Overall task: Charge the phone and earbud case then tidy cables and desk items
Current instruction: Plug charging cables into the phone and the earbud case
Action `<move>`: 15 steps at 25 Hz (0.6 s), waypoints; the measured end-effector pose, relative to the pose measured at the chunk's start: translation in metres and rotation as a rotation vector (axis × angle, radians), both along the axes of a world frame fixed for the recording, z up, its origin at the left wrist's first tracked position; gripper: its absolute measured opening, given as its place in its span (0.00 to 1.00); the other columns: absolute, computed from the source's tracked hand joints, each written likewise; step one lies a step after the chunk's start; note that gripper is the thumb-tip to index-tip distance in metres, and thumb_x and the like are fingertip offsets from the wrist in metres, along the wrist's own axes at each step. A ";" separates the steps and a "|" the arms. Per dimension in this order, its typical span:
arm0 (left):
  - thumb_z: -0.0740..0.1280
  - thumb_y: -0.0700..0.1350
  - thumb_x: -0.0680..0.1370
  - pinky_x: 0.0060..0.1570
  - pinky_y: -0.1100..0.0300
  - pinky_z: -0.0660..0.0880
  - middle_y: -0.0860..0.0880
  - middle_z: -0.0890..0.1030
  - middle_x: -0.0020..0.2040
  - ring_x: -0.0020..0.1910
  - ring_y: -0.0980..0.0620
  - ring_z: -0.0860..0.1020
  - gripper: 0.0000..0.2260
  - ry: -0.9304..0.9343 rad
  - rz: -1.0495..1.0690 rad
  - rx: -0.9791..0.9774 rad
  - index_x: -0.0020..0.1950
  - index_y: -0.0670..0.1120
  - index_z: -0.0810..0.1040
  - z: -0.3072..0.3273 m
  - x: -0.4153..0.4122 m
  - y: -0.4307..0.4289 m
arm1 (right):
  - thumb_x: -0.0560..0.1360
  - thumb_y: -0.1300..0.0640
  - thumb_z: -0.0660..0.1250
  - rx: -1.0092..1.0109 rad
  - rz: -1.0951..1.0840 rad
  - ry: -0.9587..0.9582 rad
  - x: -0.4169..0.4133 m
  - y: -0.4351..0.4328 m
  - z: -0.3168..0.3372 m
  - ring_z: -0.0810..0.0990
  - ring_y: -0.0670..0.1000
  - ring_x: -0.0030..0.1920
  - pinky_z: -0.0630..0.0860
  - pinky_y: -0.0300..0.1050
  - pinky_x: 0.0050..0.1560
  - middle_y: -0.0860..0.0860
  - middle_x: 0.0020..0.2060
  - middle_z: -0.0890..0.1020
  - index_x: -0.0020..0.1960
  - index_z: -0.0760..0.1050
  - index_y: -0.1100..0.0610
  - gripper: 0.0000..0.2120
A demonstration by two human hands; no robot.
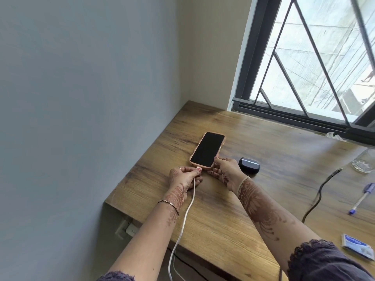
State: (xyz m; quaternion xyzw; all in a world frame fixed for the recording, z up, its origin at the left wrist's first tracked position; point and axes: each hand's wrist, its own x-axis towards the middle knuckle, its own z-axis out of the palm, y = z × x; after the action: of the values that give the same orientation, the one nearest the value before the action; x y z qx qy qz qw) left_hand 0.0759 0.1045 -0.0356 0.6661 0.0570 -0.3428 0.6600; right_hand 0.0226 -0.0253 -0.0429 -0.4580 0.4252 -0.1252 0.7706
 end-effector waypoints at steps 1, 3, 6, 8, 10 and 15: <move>0.73 0.38 0.71 0.25 0.66 0.77 0.43 0.82 0.35 0.25 0.54 0.80 0.06 -0.016 0.011 0.018 0.39 0.42 0.77 -0.002 0.000 0.000 | 0.78 0.62 0.63 -0.043 -0.007 0.030 0.002 0.001 -0.003 0.84 0.55 0.41 0.82 0.46 0.44 0.59 0.44 0.84 0.50 0.78 0.61 0.05; 0.75 0.39 0.70 0.26 0.64 0.78 0.42 0.81 0.34 0.25 0.53 0.80 0.07 -0.092 0.025 0.083 0.36 0.42 0.77 -0.002 -0.002 -0.002 | 0.76 0.60 0.67 -0.224 -0.002 0.131 0.003 0.000 -0.009 0.85 0.55 0.41 0.82 0.50 0.47 0.58 0.42 0.86 0.48 0.82 0.59 0.06; 0.76 0.45 0.68 0.35 0.61 0.78 0.45 0.82 0.33 0.30 0.52 0.80 0.07 -0.350 -0.020 0.316 0.36 0.44 0.81 -0.001 -0.004 -0.006 | 0.71 0.58 0.69 -0.391 0.019 0.227 -0.002 -0.001 -0.010 0.82 0.51 0.34 0.81 0.50 0.44 0.59 0.40 0.86 0.43 0.84 0.58 0.06; 0.76 0.50 0.68 0.39 0.63 0.73 0.48 0.82 0.35 0.36 0.53 0.79 0.08 -0.503 -0.074 0.476 0.38 0.47 0.82 0.000 -0.004 -0.007 | 0.71 0.57 0.69 -0.472 0.025 0.281 -0.005 -0.001 -0.009 0.80 0.48 0.31 0.81 0.50 0.44 0.56 0.36 0.86 0.42 0.85 0.55 0.06; 0.74 0.53 0.69 0.40 0.64 0.70 0.50 0.82 0.37 0.40 0.53 0.78 0.09 -0.545 -0.105 0.540 0.39 0.48 0.82 0.000 -0.005 -0.007 | 0.70 0.55 0.69 -0.567 0.054 0.333 -0.006 0.000 -0.010 0.81 0.49 0.34 0.83 0.50 0.46 0.54 0.36 0.86 0.44 0.85 0.52 0.07; 0.74 0.53 0.69 0.39 0.63 0.70 0.50 0.83 0.39 0.40 0.53 0.79 0.09 -0.586 -0.110 0.572 0.39 0.48 0.82 -0.002 -0.004 -0.007 | 0.70 0.55 0.67 -0.693 0.124 0.389 -0.009 0.004 -0.014 0.81 0.52 0.43 0.80 0.49 0.54 0.52 0.38 0.84 0.48 0.84 0.53 0.10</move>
State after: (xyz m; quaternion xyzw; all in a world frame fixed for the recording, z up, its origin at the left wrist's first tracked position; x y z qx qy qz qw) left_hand 0.0723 0.0973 -0.0379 0.8941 -0.0761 -0.1437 0.4173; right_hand 0.0135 -0.0217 -0.0572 -0.7304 0.4674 -0.1256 0.4819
